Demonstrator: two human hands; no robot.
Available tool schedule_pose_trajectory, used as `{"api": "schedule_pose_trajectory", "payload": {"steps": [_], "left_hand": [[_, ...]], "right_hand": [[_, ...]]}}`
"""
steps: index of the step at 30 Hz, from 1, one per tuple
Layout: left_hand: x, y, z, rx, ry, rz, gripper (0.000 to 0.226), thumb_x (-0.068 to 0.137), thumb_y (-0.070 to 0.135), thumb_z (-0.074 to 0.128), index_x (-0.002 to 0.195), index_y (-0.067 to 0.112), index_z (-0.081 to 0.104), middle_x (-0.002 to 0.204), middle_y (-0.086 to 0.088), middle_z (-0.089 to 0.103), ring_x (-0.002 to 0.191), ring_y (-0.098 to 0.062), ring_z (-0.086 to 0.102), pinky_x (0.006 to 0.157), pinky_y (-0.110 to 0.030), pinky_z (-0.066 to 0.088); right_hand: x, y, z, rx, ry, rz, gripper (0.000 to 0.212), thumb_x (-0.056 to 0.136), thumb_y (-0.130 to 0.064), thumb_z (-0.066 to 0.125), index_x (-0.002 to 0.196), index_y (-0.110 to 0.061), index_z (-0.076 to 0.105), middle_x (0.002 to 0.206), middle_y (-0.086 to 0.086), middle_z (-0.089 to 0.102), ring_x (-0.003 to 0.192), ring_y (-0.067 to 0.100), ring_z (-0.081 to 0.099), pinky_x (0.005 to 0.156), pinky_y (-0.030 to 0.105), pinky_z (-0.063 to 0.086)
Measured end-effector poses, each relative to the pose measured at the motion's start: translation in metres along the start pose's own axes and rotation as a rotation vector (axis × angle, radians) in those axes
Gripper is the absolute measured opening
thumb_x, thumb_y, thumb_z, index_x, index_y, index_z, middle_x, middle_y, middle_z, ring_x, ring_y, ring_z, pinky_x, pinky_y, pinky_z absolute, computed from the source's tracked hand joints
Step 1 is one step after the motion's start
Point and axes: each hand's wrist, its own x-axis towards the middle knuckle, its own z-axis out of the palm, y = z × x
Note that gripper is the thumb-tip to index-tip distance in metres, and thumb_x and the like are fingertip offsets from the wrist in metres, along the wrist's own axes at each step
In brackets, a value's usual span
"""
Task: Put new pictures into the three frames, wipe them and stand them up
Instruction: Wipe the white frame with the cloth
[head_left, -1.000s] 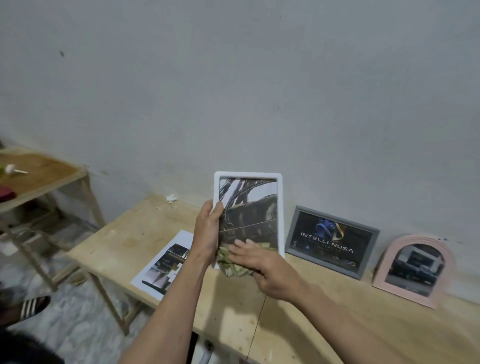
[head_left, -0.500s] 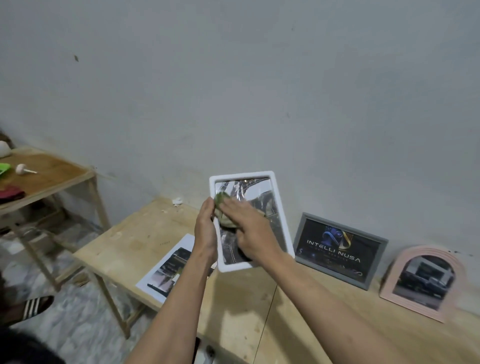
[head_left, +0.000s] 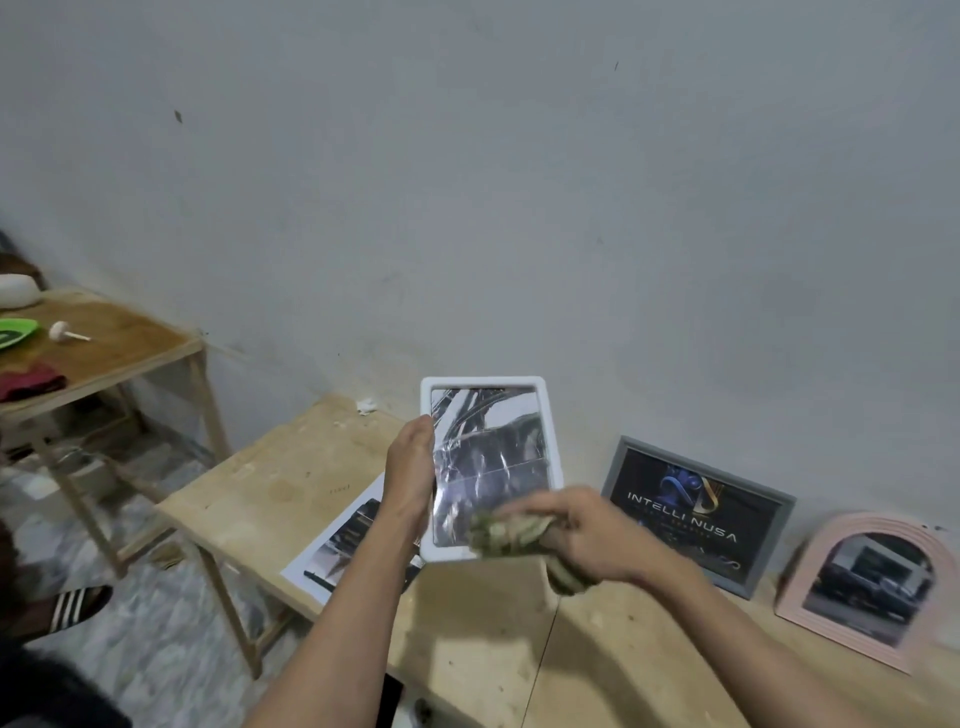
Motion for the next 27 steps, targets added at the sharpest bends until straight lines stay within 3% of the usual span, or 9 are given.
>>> {"api": "schedule_pose_trajectory", "payload": {"steps": [3,5,7,10,15,18,21,24,27], "left_hand": [[-0.002,0.009,0.008,-0.044,-0.066,-0.008,0.038,0.104,0.034,0.036,0.114,0.012,0.064,0.103,-0.003,0.069,0.099,-0.023,0.064,0.085,-0.037,0.052],[-0.005,0.014,0.019,-0.067,-0.12,-0.024,0.044,0.102,0.045,0.035,0.118,0.018,0.065,0.114,-0.01,0.069,0.105,-0.025,0.065,0.094,-0.046,0.053],[-0.01,0.019,0.031,-0.126,-0.158,-0.029,0.055,0.098,0.06,0.033,0.124,0.023,0.066,0.122,-0.01,0.07,0.115,-0.025,0.064,0.099,-0.047,0.051],[-0.013,0.035,0.037,-0.308,-0.159,-0.048,0.058,0.101,0.061,0.029,0.118,0.022,0.07,0.113,0.001,0.075,0.109,-0.013,0.069,0.089,-0.024,0.055],[0.006,0.032,-0.004,-0.321,-0.073,-0.166,0.047,0.096,0.053,0.052,0.105,0.01,0.069,0.099,-0.016,0.073,0.084,-0.029,0.072,0.081,-0.042,0.056],[0.015,0.031,-0.016,-0.155,0.028,-0.093,0.054,0.083,0.057,0.053,0.119,0.019,0.065,0.121,-0.012,0.068,0.108,-0.033,0.065,0.097,-0.054,0.051],[0.013,0.026,-0.017,-0.009,0.014,-0.024,0.053,0.08,0.061,0.048,0.113,0.024,0.065,0.114,-0.008,0.068,0.106,-0.03,0.065,0.093,-0.052,0.053],[0.004,0.025,-0.01,0.041,-0.011,0.043,0.045,0.096,0.051,0.047,0.115,0.015,0.065,0.11,-0.013,0.07,0.098,-0.03,0.067,0.086,-0.044,0.056],[-0.005,0.031,0.01,0.022,-0.052,0.105,0.028,0.098,0.04,0.053,0.108,0.019,0.068,0.1,-0.006,0.075,0.093,-0.024,0.071,0.078,-0.04,0.057]], "right_hand": [[0.023,-0.012,-0.031,0.129,0.51,-0.088,0.044,0.094,-0.005,0.053,0.123,-0.037,0.064,0.112,-0.016,0.069,0.101,0.008,0.066,0.086,0.021,0.053],[0.054,-0.016,-0.042,-0.084,0.737,-0.138,0.056,0.089,0.005,0.049,0.134,-0.027,0.056,0.134,-0.009,0.058,0.125,0.011,0.053,0.108,0.022,0.038],[0.082,-0.024,-0.034,-0.318,0.705,-0.173,0.068,0.083,0.01,0.046,0.143,-0.023,0.045,0.15,-0.003,0.042,0.141,0.015,0.035,0.119,0.026,0.02],[0.099,-0.028,0.002,-0.457,0.536,-0.261,0.069,0.082,0.009,0.048,0.145,-0.019,0.042,0.154,-0.001,0.036,0.144,0.019,0.029,0.119,0.027,0.017],[0.073,-0.021,0.041,-0.324,0.317,-0.314,0.065,0.073,0.01,0.048,0.131,-0.017,0.059,0.142,-0.001,0.052,0.137,0.015,0.041,0.119,0.039,0.025],[0.049,-0.014,0.054,-0.331,0.077,-0.334,0.063,0.073,0.013,0.047,0.124,-0.019,0.065,0.137,-0.002,0.057,0.134,0.005,0.043,0.119,0.035,0.025],[0.039,-0.016,0.043,-0.18,-0.06,-0.228,0.062,0.079,0.013,0.048,0.119,-0.03,0.068,0.127,-0.01,0.064,0.123,0.0,0.053,0.109,0.034,0.041],[0.049,-0.042,0.011,0.07,0.223,-0.237,0.053,0.081,0.008,0.05,0.119,-0.025,0.068,0.114,-0.012,0.068,0.111,0.005,0.061,0.102,0.035,0.048],[0.082,-0.073,-0.012,-0.083,0.619,-0.396,0.061,0.072,0.014,0.044,0.123,-0.013,0.066,0.128,-0.001,0.062,0.121,0.01,0.055,0.106,0.024,0.04]]}}
